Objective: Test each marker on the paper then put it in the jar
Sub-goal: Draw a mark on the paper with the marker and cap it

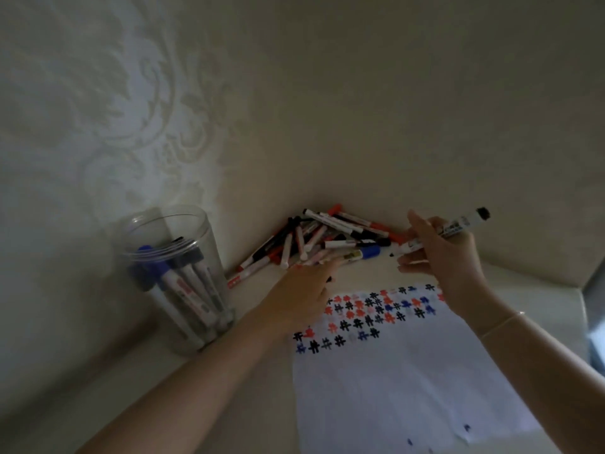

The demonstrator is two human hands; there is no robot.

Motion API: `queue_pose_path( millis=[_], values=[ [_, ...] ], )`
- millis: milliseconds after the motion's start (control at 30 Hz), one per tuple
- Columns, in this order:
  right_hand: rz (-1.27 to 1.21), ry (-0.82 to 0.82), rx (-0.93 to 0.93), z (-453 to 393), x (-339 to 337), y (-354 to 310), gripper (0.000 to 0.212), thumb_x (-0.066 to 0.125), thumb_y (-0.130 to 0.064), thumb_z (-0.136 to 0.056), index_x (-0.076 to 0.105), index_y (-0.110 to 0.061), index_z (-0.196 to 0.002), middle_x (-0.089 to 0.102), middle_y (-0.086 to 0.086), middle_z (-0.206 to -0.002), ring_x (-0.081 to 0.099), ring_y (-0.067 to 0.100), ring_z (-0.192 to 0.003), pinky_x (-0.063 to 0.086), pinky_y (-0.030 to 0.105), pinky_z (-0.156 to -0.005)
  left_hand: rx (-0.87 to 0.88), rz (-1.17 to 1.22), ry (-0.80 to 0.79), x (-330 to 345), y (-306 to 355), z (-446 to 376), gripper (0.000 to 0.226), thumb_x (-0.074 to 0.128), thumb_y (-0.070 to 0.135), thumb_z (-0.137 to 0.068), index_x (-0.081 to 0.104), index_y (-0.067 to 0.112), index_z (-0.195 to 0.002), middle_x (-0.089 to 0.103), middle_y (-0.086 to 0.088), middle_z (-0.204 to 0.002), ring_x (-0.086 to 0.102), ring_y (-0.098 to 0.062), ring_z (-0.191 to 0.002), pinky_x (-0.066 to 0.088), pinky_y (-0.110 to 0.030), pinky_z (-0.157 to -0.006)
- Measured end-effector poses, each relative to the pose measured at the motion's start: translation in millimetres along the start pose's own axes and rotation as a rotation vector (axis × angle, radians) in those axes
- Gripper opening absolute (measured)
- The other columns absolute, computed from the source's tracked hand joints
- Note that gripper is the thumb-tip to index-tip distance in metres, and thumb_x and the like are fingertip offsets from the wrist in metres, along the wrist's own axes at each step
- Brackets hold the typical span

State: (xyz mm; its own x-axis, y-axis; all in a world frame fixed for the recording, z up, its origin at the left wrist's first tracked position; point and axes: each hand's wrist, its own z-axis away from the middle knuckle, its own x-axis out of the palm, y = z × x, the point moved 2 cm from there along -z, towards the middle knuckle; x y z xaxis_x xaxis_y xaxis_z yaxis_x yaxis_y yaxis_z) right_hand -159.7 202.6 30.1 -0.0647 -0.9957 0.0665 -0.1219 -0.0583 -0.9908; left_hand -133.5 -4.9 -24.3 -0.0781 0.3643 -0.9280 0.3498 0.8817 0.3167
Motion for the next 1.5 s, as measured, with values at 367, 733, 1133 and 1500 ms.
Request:
queue_pose_path(
  millis=[367,733,1133,1500],
  values=[
    [0.011,-0.104,0.154,28,-7,51,0.021,0.062,-0.004,-0.087,0.051,-0.004,-0.069,0.056,0.016,-0.062,0.052,0.023,-0.049,0.045,0.029,-0.046,0.229,-0.128,0.086,26,30,10,0.056,0.033,0.059,-0.093,0.053,0.023,-0.131,0.049,0.002,-0.139,0.041,-0.017,-0.129,0.033,-0.035,-0.107],
    [0.348,0.067,-0.006,34,4,69,0.024,0.062,-0.001,-0.078,0.05,0.0,-0.056,0.043,0.002,-0.037,0.035,0.006,-0.029,0.029,0.016,-0.035,0.117,-0.011,-0.248,40,28,28,0.095,0.041,0.079,-0.077,0.008,0.032,-0.153,-0.003,0.018,-0.159,-0.006,0.002,-0.144,-0.008,-0.02,-0.114],
    [0.369,0.038,-0.015,35,4,69,0.022,0.059,0.002,-0.079,0.051,0.009,-0.06,0.048,0.001,-0.035,0.037,0.007,-0.028,0.031,0.016,-0.034,0.137,-0.013,-0.229,36,30,29,0.094,0.042,0.078,-0.077,0.009,0.032,-0.153,-0.001,0.019,-0.158,-0.004,0.002,-0.143,-0.011,-0.016,-0.11],
    [0.399,0.034,-0.072,35,5,69,0.034,0.059,0.003,-0.081,0.038,-0.004,-0.055,0.042,-0.001,-0.042,0.035,0.005,-0.03,0.028,0.013,-0.036,0.145,-0.028,-0.226,36,31,29,0.093,0.04,0.078,-0.079,0.008,0.032,-0.152,-0.001,0.019,-0.158,-0.004,0.001,-0.143,-0.01,-0.017,-0.11]
  ],
)
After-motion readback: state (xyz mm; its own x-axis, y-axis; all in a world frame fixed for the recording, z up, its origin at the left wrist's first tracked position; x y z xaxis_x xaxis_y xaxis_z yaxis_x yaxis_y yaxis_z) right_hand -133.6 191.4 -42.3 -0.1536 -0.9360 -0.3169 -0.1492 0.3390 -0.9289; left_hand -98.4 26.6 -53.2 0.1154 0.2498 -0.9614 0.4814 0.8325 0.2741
